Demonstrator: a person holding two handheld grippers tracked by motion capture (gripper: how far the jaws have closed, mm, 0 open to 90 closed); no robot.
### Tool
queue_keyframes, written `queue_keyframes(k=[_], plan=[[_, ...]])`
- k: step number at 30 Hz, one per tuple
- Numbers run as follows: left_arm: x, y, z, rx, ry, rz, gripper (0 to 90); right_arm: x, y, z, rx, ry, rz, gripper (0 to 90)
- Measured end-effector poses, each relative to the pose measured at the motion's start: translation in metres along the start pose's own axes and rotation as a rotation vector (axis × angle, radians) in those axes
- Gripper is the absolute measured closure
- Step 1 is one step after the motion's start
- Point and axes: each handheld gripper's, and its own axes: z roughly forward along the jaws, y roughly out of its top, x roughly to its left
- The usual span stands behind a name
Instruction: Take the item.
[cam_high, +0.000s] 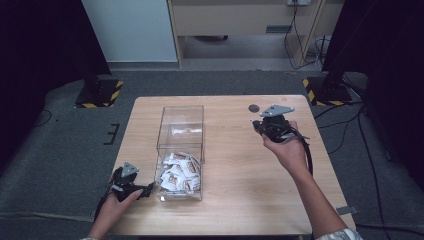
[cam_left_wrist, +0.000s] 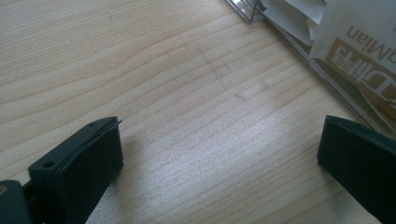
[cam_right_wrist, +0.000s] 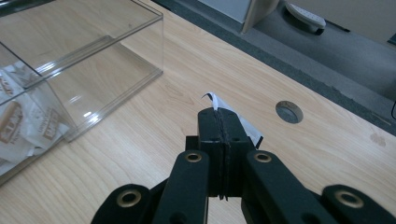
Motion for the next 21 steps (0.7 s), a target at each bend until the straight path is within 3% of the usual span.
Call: queue_keyframes(k=[10, 21], plan=[[0.000, 0.000, 0.000, -0.001, 0.000, 0.000, 0.0, -0.014, -0.013, 0.014, 0.033, -0.019, 0.035, 89.6], [0.000, 0.000, 0.000, 0.000, 0.000, 0.000, 0.0, -0.015, -0.021, 0.025, 0.046, -0.013, 0.052, 89.7]])
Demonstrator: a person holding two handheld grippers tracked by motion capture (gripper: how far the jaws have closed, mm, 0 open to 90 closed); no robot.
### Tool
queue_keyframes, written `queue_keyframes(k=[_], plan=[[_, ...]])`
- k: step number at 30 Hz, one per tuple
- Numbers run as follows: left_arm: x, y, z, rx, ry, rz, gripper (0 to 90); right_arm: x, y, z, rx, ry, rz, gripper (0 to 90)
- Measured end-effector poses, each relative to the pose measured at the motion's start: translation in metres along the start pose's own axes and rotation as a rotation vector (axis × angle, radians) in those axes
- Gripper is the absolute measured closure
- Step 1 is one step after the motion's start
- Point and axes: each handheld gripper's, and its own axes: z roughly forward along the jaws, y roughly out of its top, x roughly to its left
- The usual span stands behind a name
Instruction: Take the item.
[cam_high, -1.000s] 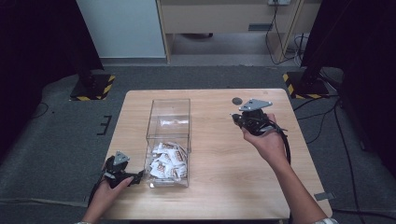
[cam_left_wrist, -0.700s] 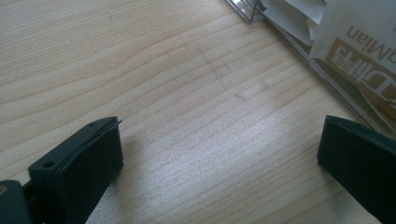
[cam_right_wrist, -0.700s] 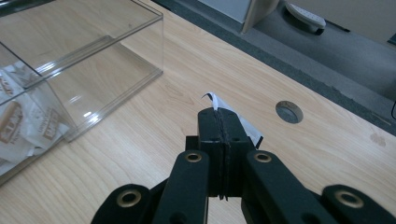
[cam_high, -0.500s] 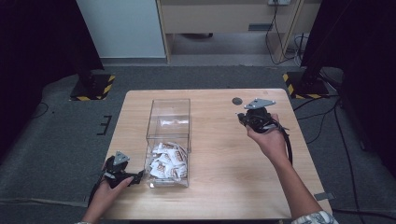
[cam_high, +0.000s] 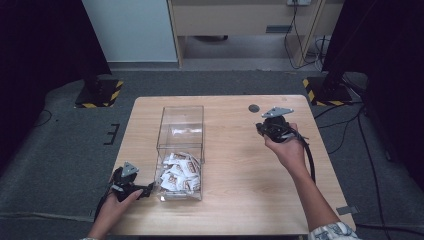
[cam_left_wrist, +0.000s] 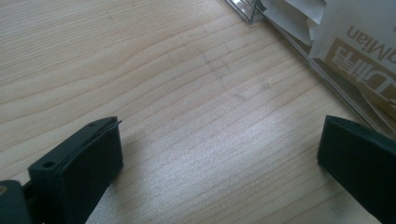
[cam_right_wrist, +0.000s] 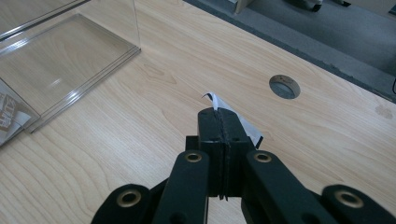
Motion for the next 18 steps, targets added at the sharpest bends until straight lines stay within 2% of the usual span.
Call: queue_keyframes(k=[14, 18], plan=[[0.000, 0.000, 0.000, 0.000, 0.000, 0.000, 0.0, -0.004, -0.020, 0.019, 0.034, -0.006, 0.047, 89.6], [0.000, 0.000, 0.000, 0.000, 0.000, 0.000, 0.0, -0.002, -0.022, 0.025, 0.040, -0.001, 0.046, 89.5]])
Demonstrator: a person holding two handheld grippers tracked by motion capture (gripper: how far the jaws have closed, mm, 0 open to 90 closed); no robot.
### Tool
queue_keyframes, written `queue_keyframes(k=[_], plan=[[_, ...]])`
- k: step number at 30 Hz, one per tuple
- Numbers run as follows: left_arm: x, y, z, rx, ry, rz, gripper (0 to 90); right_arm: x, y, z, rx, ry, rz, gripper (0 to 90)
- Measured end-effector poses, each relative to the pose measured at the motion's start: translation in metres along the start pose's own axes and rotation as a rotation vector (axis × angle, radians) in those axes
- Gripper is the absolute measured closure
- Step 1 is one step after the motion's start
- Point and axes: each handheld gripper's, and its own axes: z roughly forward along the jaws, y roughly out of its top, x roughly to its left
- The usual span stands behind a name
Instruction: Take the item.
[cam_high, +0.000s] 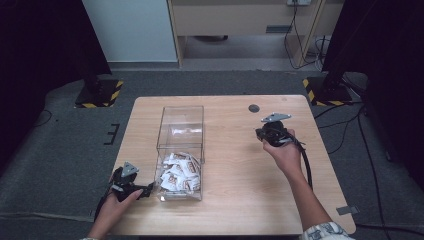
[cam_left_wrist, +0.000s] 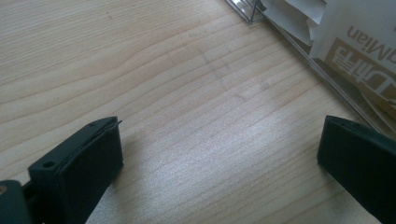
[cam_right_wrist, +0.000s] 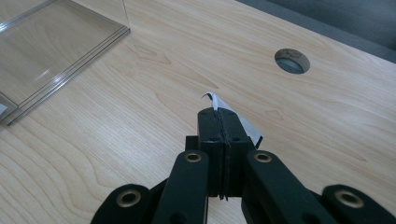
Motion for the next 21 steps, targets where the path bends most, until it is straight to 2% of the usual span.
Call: queue_keyframes(k=[6, 14, 21], plan=[[0.000, 0.000, 0.000, 0.000, 0.000, 0.000, 0.0, 0.004, 0.000, 0.006, 0.000, 0.008, -0.003, 89.4], [0.000, 0.000, 0.000, 0.000, 0.000, 0.000, 0.0, 0.005, -0.015, 0.022, 0.039, 0.016, 0.021, 89.2], [0.000, 0.000, 0.000, 0.000, 0.000, 0.000, 0.0, 0.003, -0.022, 0.025, 0.051, 0.019, 0.034, 88.7]])
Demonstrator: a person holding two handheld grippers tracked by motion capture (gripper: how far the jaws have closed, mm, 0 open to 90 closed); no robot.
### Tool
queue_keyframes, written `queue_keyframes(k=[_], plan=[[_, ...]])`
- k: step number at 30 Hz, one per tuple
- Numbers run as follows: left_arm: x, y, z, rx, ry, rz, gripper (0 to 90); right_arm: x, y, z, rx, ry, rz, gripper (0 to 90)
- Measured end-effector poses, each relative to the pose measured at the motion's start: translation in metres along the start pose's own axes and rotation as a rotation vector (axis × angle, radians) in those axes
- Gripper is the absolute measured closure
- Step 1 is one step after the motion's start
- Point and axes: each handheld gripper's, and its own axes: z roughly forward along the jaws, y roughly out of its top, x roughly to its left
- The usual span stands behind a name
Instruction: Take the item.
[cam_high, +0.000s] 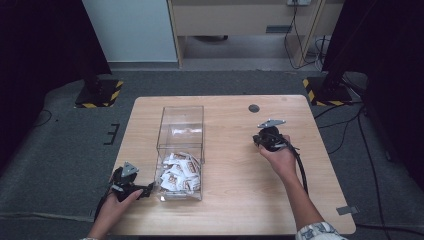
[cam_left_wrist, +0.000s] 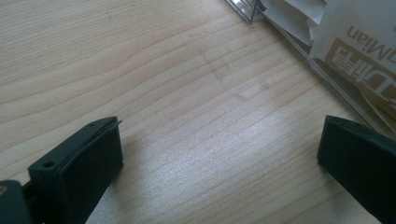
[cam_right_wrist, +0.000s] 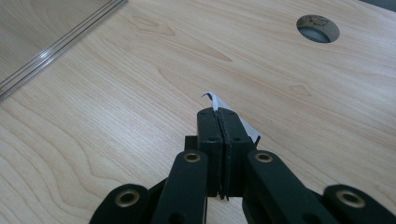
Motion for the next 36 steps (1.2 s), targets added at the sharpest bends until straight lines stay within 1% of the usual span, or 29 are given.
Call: queue_keyframes(k=[5, 7, 16, 22, 25, 28, 29, 30, 33, 34, 36], plan=[[0.000, 0.000, 0.000, 0.000, 0.000, 0.000, 0.0, 0.002, -0.002, 0.002, 0.010, 0.008, 0.008, 87.1], [0.000, 0.000, 0.000, 0.000, 0.000, 0.000, 0.0, 0.002, -0.003, 0.003, 0.011, 0.006, 0.003, 87.0], [0.000, 0.000, 0.000, 0.000, 0.000, 0.000, 0.0, 0.001, 0.000, -0.002, -0.003, 0.007, 0.022, 81.2], [0.000, 0.000, 0.000, 0.000, 0.000, 0.000, 0.0, 0.002, 0.002, -0.006, -0.015, 0.010, 0.026, 77.4], [0.000, 0.000, 0.000, 0.000, 0.000, 0.000, 0.0, 0.001, 0.003, -0.008, -0.021, 0.012, 0.041, 71.6], [0.000, 0.000, 0.000, 0.000, 0.000, 0.000, 0.0, 0.001, 0.004, -0.011, -0.033, 0.011, 0.058, 61.8], [0.000, 0.000, 0.000, 0.000, 0.000, 0.000, 0.0, 0.001, 0.004, -0.011, -0.033, 0.011, 0.058, 61.8], [0.000, 0.000, 0.000, 0.000, 0.000, 0.000, 0.0, 0.001, 0.005, -0.014, -0.048, 0.007, 0.062, 56.7], [0.000, 0.000, 0.000, 0.000, 0.000, 0.000, 0.0, 0.000, 0.007, -0.019, -0.069, 0.009, 0.081, 45.3], [0.000, 0.000, 0.000, 0.000, 0.000, 0.000, 0.0, -0.001, 0.009, -0.020, -0.065, 0.014, 0.094, 41.0], [0.000, 0.000, 0.000, 0.000, 0.000, 0.000, 0.0, -0.002, 0.011, -0.022, -0.063, 0.012, 0.101, 32.7]])
